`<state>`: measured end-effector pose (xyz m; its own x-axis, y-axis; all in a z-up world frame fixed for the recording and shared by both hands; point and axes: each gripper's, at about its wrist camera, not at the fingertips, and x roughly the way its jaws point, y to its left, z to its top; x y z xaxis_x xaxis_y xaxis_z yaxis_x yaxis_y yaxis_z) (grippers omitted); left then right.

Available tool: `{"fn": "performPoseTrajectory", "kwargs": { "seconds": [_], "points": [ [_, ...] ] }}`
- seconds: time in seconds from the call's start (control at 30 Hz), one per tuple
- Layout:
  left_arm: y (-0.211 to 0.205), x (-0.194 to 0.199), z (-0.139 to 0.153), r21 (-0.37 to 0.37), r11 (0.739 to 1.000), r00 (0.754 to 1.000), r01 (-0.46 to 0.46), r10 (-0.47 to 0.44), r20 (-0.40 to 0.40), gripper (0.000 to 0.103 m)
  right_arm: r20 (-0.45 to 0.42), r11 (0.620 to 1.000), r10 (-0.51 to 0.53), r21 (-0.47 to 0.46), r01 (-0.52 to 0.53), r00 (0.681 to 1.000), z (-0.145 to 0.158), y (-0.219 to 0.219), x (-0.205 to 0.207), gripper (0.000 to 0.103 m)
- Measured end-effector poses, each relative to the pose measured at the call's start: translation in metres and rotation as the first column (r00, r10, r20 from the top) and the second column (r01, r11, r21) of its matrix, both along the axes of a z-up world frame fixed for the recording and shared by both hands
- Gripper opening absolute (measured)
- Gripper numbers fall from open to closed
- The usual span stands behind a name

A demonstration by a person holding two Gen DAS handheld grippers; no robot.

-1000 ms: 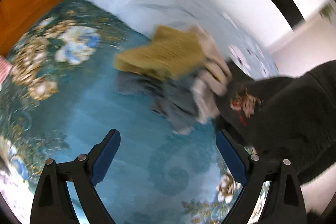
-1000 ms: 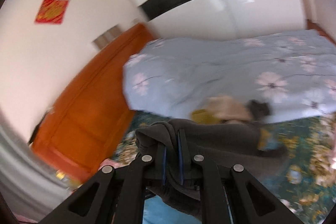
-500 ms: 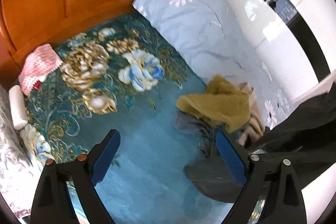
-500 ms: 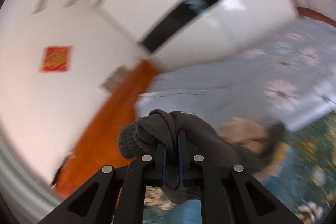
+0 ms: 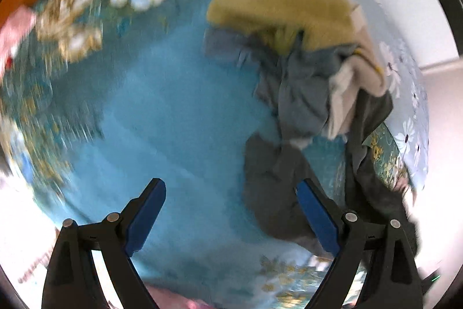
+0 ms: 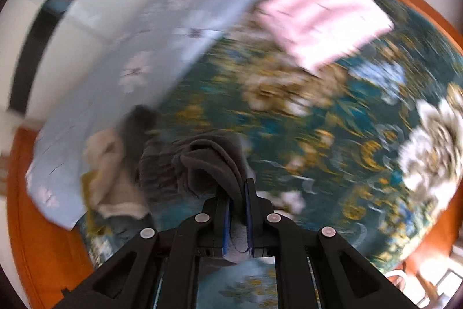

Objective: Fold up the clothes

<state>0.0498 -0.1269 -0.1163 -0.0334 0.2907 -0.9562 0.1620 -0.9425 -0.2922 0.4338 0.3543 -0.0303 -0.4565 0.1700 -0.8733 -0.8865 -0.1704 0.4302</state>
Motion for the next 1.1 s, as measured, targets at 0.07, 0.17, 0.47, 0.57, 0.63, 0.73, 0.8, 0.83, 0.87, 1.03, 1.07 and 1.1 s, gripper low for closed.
{"fn": "performPoseTrajectory", "kwargs": {
  "seconds": [0.07, 0.17, 0.47, 0.57, 0.63, 0.73, 0.8, 0.83, 0.87, 1.03, 1.07, 1.1],
  "points": [
    [0.006, 0.002, -0.012, 0.027, 0.998, 0.997, -0.057, 0.056, 0.051, 0.093, 0.051, 0.997, -0.06, -0.047, 0.062, 0.997, -0.027, 0.011, 0.029, 0.009],
    [0.02, -0.003, -0.027, 0.069, 0.99, 0.987, -0.124, 0.116, 0.108, 0.093, 0.133, 0.981, -0.143, -0.112, 0.158, 0.981, -0.066, 0.029, 0.072, 0.009],
    [0.088, -0.033, -0.086, 0.085, 0.969, 0.945, -0.23, 0.202, 0.259, 0.093, 0.214, 0.974, -0.125, -0.159, 0.161, 0.969, -0.095, 0.047, 0.087, 0.012],
    [0.099, -0.035, -0.111, 0.028, 0.959, 0.917, -0.283, 0.262, 0.302, 0.09, 0.224, 0.979, -0.092, -0.16, 0.13, 0.97, -0.093, 0.05, 0.081, 0.013],
    [0.102, -0.035, -0.123, -0.012, 0.951, 0.899, -0.308, 0.295, 0.324, 0.078, 0.231, 0.981, -0.074, -0.159, 0.113, 0.97, -0.091, 0.049, 0.079, 0.013],
    [0.103, -0.035, -0.135, -0.088, 0.947, 0.879, -0.307, 0.318, 0.356, 0.053, 0.239, 0.981, -0.067, -0.162, 0.108, 0.969, -0.089, 0.046, 0.081, 0.013],
    [0.098, -0.034, -0.138, -0.106, 0.941, 0.866, -0.322, 0.338, 0.37, 0.034, 0.24, 0.979, -0.075, -0.167, 0.117, 0.968, -0.089, 0.044, 0.082, 0.013],
    [0.095, -0.033, -0.137, -0.11, 0.938, 0.861, -0.328, 0.345, 0.374, 0.027, 0.241, 0.978, -0.078, -0.169, 0.121, 0.967, -0.089, 0.043, 0.082, 0.013],
    [0.093, -0.032, -0.136, -0.114, 0.936, 0.856, -0.333, 0.351, 0.378, 0.019, 0.241, 0.978, -0.081, -0.17, 0.124, 0.967, -0.088, 0.041, 0.081, 0.013],
    [0.081, -0.03, -0.109, -0.023, 0.945, 0.875, -0.325, 0.31, 0.371, 0.01, 0.189, 0.98, -0.075, -0.166, 0.107, 0.979, -0.075, 0.036, 0.067, 0.013],
    [0.078, -0.033, -0.097, 0.024, 0.951, 0.894, -0.308, 0.28, 0.351, 0.01, 0.158, 0.982, -0.076, -0.159, 0.101, 0.985, -0.068, 0.035, 0.064, 0.013],
    [0.073, -0.036, -0.079, 0.086, 0.956, 0.918, -0.282, 0.243, 0.312, 0.01, 0.126, 0.984, -0.076, -0.151, 0.094, 0.989, -0.062, 0.034, 0.06, 0.013]
  ]
}}
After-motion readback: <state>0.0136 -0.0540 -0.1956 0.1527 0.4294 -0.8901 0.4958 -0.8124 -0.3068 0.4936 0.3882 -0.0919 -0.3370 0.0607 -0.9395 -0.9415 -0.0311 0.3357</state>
